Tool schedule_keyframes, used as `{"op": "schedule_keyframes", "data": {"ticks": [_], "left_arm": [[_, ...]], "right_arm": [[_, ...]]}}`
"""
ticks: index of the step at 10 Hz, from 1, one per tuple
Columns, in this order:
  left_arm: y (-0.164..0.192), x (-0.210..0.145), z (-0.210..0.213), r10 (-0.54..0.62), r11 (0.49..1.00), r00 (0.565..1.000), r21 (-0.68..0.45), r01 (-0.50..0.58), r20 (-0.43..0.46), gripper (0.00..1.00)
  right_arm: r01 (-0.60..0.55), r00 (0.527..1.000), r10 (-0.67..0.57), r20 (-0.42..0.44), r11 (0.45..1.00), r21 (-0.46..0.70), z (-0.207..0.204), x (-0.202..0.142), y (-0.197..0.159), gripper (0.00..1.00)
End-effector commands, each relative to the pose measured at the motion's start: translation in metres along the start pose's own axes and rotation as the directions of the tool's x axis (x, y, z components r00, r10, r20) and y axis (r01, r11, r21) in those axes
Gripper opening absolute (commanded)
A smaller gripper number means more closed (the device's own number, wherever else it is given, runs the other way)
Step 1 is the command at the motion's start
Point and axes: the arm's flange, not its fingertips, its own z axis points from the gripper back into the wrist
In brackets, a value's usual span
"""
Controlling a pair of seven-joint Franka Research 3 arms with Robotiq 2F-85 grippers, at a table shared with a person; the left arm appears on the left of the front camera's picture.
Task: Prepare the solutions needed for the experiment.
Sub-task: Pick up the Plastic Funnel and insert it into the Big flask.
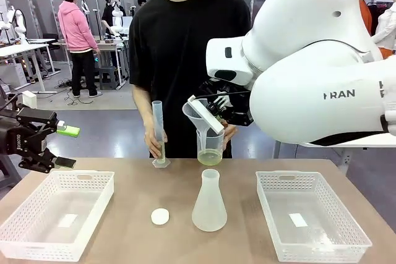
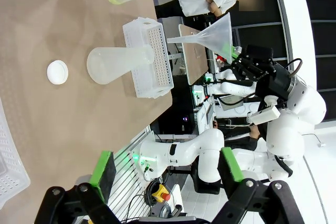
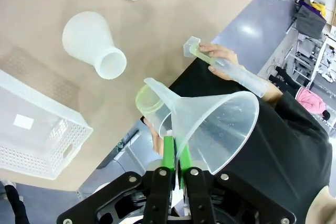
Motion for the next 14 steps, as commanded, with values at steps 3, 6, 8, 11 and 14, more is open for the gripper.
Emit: {"op": "schedule_keyframes", "data": {"ticks": [3,6,8,11,14], "left_arm": [[-0.002,-0.001,-0.001,-0.014,1.000,1.000,-0.026,0.015,0.007,1.00],[-0.002,-0.001,-0.001,-0.014,1.000,1.000,-0.026,0.015,0.007,1.00],[-0.002,-0.001,-0.001,-0.014,1.000,1.000,-0.026,0.015,0.007,1.00],[-0.002,-0.001,-0.001,-0.014,1.000,1.000,-0.026,0.015,0.007,1.00],[-0.002,-0.001,-0.001,-0.014,1.000,1.000,-0.026,0.015,0.007,1.00]], "right_arm": [[0.000,1.000,0.000,0.000,1.000,0.000,0.000,0.000,0.000,0.04],[-0.004,1.000,0.004,0.013,1.000,0.016,0.000,0.002,0.005,0.04],[0.005,1.000,-0.006,0.016,1.000,0.024,-0.002,0.003,0.012,0.04],[0.037,0.999,-0.038,0.028,0.999,0.025,-0.012,0.002,0.021,0.04],[0.052,0.997,-0.053,0.049,0.998,0.032,-0.021,0.004,0.027,0.04]]}}
